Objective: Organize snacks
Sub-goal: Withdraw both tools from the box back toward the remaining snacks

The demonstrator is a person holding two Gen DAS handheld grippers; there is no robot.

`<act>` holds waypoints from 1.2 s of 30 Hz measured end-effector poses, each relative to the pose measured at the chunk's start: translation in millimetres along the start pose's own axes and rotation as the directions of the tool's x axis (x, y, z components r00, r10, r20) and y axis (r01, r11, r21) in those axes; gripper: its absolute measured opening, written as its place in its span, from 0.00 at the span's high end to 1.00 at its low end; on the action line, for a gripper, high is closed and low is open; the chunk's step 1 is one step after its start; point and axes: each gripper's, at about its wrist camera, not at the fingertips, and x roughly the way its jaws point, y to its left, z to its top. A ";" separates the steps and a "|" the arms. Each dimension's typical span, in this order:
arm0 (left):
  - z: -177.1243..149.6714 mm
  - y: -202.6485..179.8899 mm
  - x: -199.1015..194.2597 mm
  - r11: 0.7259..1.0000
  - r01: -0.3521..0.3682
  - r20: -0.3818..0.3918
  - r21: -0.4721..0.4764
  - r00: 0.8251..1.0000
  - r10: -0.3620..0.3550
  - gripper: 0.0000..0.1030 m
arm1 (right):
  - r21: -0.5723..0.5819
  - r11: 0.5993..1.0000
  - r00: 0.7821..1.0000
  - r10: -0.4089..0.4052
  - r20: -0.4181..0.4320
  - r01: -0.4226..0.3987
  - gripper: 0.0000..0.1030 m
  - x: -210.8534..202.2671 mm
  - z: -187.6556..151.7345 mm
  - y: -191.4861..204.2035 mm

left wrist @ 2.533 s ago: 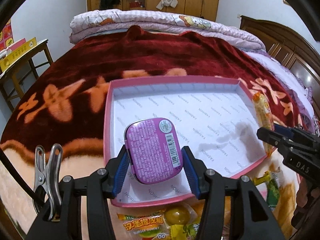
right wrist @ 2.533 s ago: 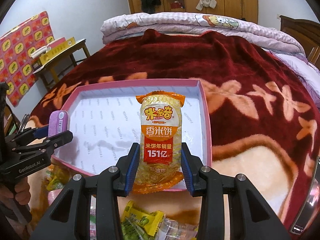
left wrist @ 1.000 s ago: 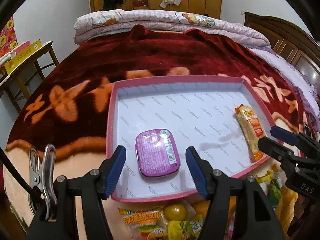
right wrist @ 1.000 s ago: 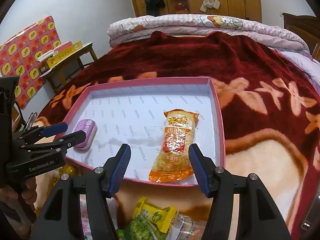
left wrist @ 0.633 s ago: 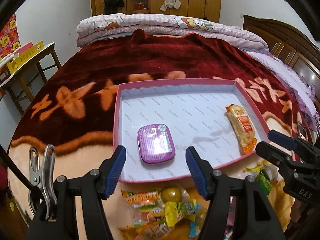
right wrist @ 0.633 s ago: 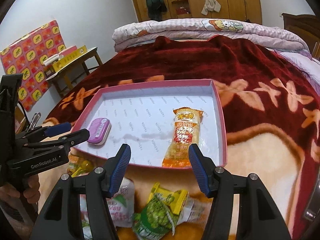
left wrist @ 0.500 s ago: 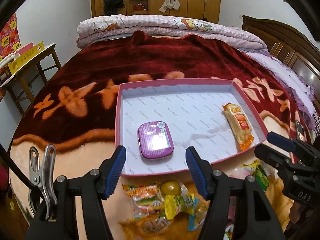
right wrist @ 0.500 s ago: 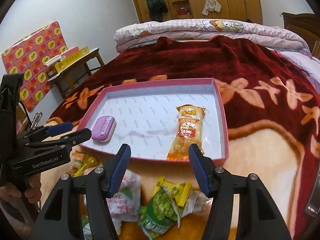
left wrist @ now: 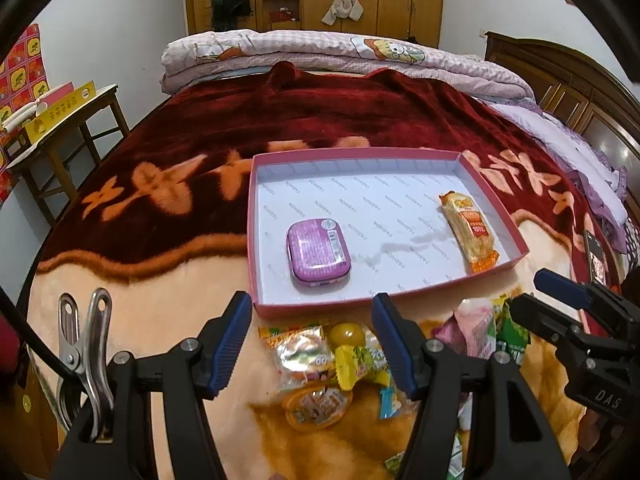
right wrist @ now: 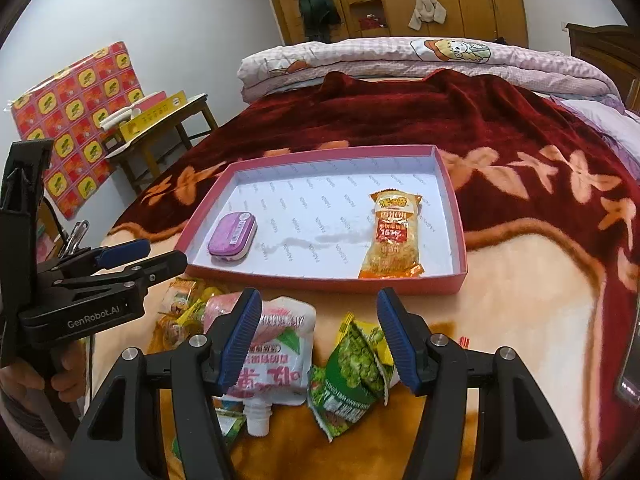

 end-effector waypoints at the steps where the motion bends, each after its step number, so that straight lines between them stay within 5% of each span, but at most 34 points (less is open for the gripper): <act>1: -1.7 0.5 -1.5 1.000 0.000 0.001 -0.001 1.000 0.000 0.36 | 0.001 1.000 1.000 0.000 -0.001 0.000 0.40 -1.1 -1.5 1.1; 36: -45.0 38.5 -9.9 0.996 -0.021 -0.049 -0.092 0.999 0.017 0.36 | 0.096 0.995 0.998 -0.033 -0.056 0.039 0.40 -15.7 -42.7 -27.1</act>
